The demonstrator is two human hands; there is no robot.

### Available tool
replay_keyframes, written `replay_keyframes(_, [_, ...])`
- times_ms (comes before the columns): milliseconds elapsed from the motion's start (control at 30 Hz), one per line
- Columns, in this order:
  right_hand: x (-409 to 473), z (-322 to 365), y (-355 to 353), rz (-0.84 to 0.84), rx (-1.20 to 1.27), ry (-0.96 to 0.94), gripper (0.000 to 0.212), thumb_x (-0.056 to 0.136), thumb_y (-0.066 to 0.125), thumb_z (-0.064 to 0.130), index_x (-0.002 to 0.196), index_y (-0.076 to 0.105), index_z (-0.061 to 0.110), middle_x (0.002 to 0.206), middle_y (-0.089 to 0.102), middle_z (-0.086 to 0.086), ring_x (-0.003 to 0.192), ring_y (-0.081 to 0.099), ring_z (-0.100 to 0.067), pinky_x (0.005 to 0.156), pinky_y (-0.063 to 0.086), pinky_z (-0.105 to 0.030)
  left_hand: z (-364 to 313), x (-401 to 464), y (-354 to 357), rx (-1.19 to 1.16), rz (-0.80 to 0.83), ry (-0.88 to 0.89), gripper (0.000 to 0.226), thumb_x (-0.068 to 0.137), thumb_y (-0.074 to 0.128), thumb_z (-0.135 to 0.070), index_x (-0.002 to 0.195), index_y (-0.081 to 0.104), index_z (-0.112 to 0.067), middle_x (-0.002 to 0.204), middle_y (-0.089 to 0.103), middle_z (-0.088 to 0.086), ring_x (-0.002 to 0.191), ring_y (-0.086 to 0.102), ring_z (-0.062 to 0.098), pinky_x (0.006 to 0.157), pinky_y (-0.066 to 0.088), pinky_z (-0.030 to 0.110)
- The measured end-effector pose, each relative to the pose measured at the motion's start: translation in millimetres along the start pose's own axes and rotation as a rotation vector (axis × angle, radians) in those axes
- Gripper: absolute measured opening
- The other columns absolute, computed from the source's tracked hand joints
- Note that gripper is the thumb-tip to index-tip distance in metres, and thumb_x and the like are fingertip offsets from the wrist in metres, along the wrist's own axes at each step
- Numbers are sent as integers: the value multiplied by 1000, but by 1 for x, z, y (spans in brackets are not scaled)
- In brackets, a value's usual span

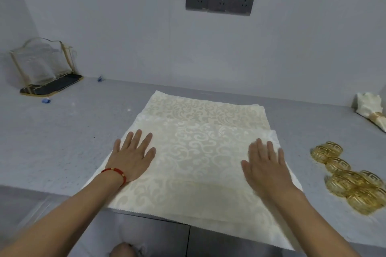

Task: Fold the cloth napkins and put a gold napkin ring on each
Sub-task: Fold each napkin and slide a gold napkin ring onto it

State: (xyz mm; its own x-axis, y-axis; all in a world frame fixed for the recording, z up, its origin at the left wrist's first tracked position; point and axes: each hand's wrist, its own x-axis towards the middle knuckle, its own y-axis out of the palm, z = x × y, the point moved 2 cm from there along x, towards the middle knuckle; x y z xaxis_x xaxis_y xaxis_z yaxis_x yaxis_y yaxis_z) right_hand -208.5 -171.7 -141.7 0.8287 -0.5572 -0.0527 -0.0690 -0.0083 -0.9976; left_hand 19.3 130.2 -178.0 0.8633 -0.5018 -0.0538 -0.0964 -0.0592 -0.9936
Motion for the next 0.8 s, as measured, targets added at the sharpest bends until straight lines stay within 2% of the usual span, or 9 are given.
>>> replay_keyframes(167, [5,115,-18,-117,312,-522,54,112,27,39,163,24,22,172,14,-1,159,6,-21,129,2,-45,0,0,-7,6,35,-4,64,100,9,-63,159,-7,-43,169,-13,-5,156,-11,19,125,-2,52])
replay_keyframes(233, [4,136,-2,-113,288,-629,52,111,27,39,162,27,27,171,16,3,159,7,-17,128,3,-46,-2,5,-18,48,82,22,63,100,15,-61,159,6,-42,170,3,-2,155,7,22,123,11,54])
replay_keyframes(267, [4,138,6,-96,273,-636,52,111,26,40,162,26,29,171,16,5,158,7,-16,128,3,-46,-3,9,-28,81,92,30,60,99,19,-59,156,17,-41,165,19,-2,150,23,23,118,21,54])
replay_keyframes(333, [7,136,13,-89,272,-621,52,111,24,40,162,24,32,171,16,8,158,6,-14,128,1,-44,-5,26,-56,150,65,13,48,99,26,-52,141,40,-33,147,47,-2,127,51,26,108,35,50])
replay_keyframes(400, [8,136,14,-96,272,-628,52,110,25,41,161,24,33,171,16,8,158,6,-13,128,-1,-42,-8,51,-77,208,0,27,33,103,31,-37,125,49,-20,125,62,7,98,59,29,98,46,43])
replay_keyframes(467, [9,138,13,-102,286,-621,52,110,26,41,161,24,34,171,16,9,158,5,-13,128,-1,-41,-5,81,-82,160,-38,8,31,105,33,-23,132,47,-18,121,63,14,99,59,34,92,50,41])
replay_keyframes(567, [9,138,15,-112,299,-616,53,108,26,42,160,26,34,170,19,9,157,8,-13,129,0,-41,3,113,-76,86,-21,-54,44,104,32,-17,147,43,-25,132,57,16,114,59,38,97,48,45])
replay_keyframes(700, [10,138,16,-149,308,-627,58,103,20,46,159,30,33,169,24,9,156,13,-14,129,3,-42,13,133,-65,109,-17,-129,35,97,47,-22,132,54,-25,135,42,15,121,47,38,104,40,51])
replay_keyframes(800, [12,136,17,-166,334,-634,53,106,27,43,158,31,34,168,24,10,156,13,-12,129,2,-40,17,136,-68,-24,-92,-145,28,88,59,-18,116,60,-23,127,46,11,119,46,34,100,42,48])
